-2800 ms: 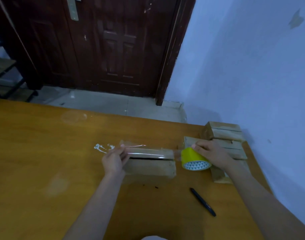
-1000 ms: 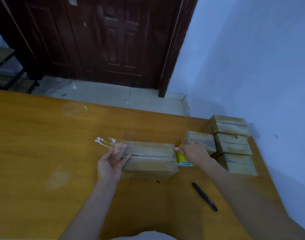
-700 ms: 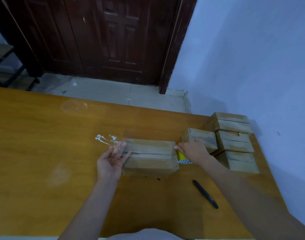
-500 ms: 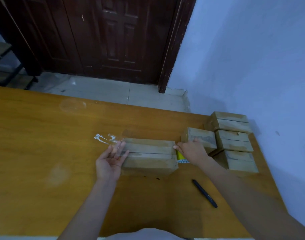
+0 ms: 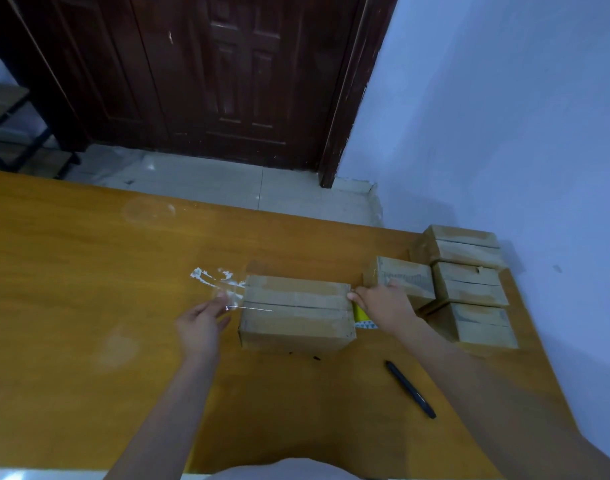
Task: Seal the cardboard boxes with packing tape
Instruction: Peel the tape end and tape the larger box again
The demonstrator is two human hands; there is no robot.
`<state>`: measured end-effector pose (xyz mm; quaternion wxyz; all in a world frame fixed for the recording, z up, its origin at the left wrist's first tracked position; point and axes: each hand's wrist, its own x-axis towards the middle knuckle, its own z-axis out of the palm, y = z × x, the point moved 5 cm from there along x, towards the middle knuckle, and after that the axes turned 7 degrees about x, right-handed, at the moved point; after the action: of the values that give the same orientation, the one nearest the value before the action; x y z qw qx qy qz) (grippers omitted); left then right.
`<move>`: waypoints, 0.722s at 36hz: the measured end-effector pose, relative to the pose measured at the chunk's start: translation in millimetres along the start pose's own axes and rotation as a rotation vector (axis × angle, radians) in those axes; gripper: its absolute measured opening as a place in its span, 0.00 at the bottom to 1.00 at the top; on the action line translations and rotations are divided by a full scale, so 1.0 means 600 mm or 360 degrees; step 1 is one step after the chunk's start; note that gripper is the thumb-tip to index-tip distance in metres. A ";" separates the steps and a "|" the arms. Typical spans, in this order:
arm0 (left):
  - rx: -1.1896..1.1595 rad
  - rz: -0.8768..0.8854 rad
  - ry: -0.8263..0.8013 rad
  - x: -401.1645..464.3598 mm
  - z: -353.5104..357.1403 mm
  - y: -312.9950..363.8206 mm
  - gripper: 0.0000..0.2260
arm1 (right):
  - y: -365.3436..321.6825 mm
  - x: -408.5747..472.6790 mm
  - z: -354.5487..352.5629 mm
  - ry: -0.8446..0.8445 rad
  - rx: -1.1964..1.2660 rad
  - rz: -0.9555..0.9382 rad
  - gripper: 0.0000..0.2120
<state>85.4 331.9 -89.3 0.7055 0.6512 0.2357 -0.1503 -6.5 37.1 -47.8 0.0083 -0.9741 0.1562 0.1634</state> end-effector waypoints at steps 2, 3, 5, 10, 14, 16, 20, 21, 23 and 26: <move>0.0040 -0.0030 -0.0015 0.005 0.000 -0.004 0.05 | 0.000 0.000 0.000 0.0014 0.0002 -0.0009 0.22; 0.0061 -0.0050 -0.0024 0.007 0.001 -0.006 0.06 | 0.000 -0.001 -0.001 0.0015 0.0002 -0.0010 0.22; 0.0093 -0.0107 -0.0049 0.014 0.003 -0.013 0.06 | -0.001 -0.002 0.000 0.0001 0.0007 -0.0010 0.22; 0.0191 -0.0269 -0.0152 0.019 0.013 -0.031 0.08 | -0.002 -0.005 0.000 -0.0027 0.0030 -0.0001 0.22; 0.0225 -0.0346 -0.0141 0.015 0.020 -0.037 0.06 | -0.003 -0.005 0.000 -0.0009 0.0089 0.0019 0.22; 0.0264 -0.0355 -0.0115 0.013 0.022 -0.038 0.05 | -0.004 -0.006 0.000 0.0023 0.0139 0.0034 0.22; 0.0346 -0.0405 -0.0030 0.022 0.016 -0.049 0.08 | -0.004 -0.007 0.004 0.0059 0.0204 0.0062 0.22; 0.0362 -0.0447 -0.0022 0.024 0.016 -0.054 0.10 | -0.004 -0.007 0.005 0.0053 0.0220 0.0065 0.22; 0.0338 -0.0525 -0.0006 0.019 0.021 -0.054 0.10 | -0.005 -0.005 0.006 0.0037 0.0243 0.0069 0.21; 0.0263 -0.0594 -0.0015 0.006 0.033 -0.046 0.13 | -0.005 -0.008 0.008 0.0047 0.0295 0.0099 0.20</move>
<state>77.0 310.0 -113.7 0.6107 0.6512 0.3359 -0.3003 -11.1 41.5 -51.0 0.0909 -0.9661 0.2009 0.1341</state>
